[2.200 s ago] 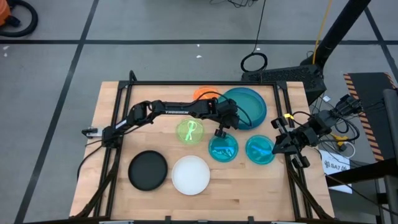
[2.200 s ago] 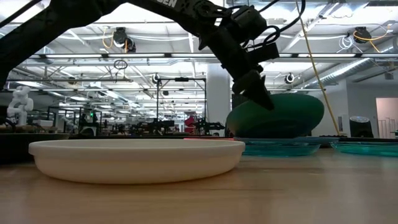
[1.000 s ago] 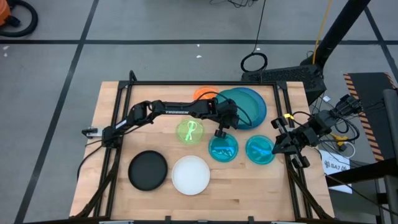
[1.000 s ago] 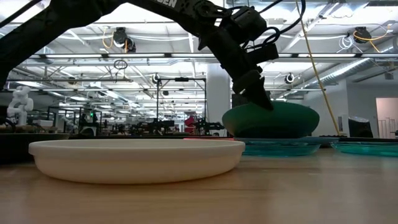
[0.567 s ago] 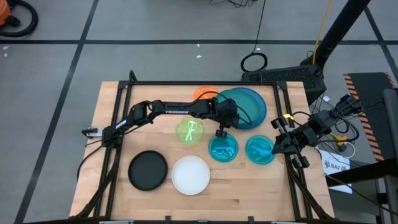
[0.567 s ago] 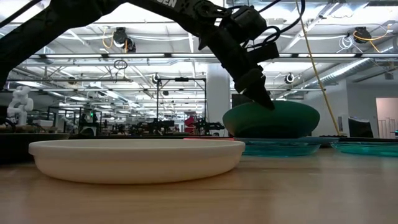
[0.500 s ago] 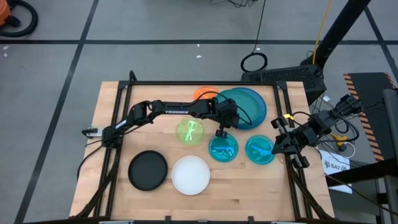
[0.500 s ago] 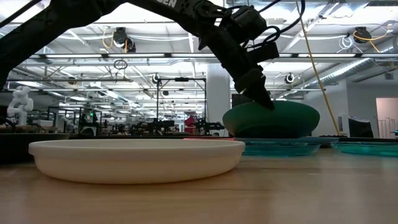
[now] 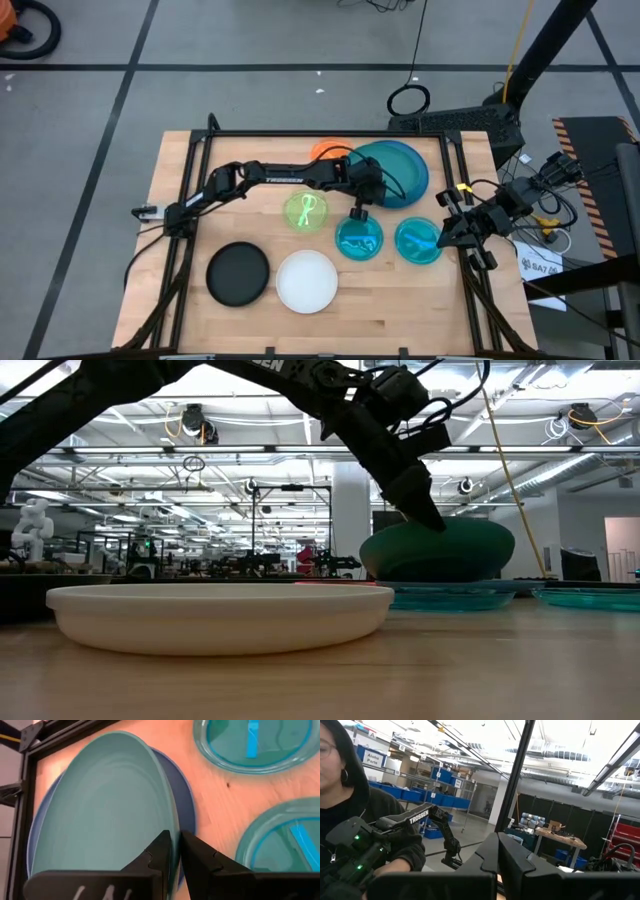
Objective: Stack plastic plates
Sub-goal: Stack the green plate on top of the blue plate, then stack the white plate on top of the black plate
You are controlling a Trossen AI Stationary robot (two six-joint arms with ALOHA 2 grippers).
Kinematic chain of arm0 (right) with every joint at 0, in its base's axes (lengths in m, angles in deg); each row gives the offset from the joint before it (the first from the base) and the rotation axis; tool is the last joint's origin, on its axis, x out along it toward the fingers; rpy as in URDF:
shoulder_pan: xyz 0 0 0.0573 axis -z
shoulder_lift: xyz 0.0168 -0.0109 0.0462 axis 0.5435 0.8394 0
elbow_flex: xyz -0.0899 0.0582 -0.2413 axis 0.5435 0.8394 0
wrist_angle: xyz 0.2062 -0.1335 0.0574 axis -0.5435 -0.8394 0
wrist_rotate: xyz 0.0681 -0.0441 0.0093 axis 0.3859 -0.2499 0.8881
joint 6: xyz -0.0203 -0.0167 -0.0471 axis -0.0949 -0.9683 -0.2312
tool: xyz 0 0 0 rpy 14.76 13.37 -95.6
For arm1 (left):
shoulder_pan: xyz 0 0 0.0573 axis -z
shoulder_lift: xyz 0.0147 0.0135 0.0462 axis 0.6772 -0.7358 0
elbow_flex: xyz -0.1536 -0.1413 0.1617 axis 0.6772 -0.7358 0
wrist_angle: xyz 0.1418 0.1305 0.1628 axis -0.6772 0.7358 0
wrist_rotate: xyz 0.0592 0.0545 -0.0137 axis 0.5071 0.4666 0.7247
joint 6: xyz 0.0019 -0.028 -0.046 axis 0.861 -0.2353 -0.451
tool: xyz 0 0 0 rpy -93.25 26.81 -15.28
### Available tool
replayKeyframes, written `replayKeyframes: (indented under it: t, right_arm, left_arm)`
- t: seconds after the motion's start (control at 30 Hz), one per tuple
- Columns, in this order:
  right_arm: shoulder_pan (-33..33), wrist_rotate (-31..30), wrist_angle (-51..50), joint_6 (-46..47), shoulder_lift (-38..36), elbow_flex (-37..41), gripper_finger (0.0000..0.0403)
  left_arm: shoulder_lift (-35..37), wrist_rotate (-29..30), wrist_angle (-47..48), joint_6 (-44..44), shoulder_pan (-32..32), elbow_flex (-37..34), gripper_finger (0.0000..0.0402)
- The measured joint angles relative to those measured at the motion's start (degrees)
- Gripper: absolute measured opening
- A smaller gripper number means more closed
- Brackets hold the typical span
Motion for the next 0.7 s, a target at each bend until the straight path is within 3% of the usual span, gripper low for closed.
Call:
replayKeyframes:
  t: [0.37,0.7]
  right_arm:
    - [0.0,0.0,-0.1,0.0,0.0,0.0,0.0002]
    - [0.0,0.0,-0.2,0.0,0.0,0.0,0.0002]
  left_arm:
    - [0.0,0.9,-0.2,-0.6,0.0,0.0,0.0055]
    - [0.0,1.0,-0.6,-1.5,-0.2,0.0,0.0176]
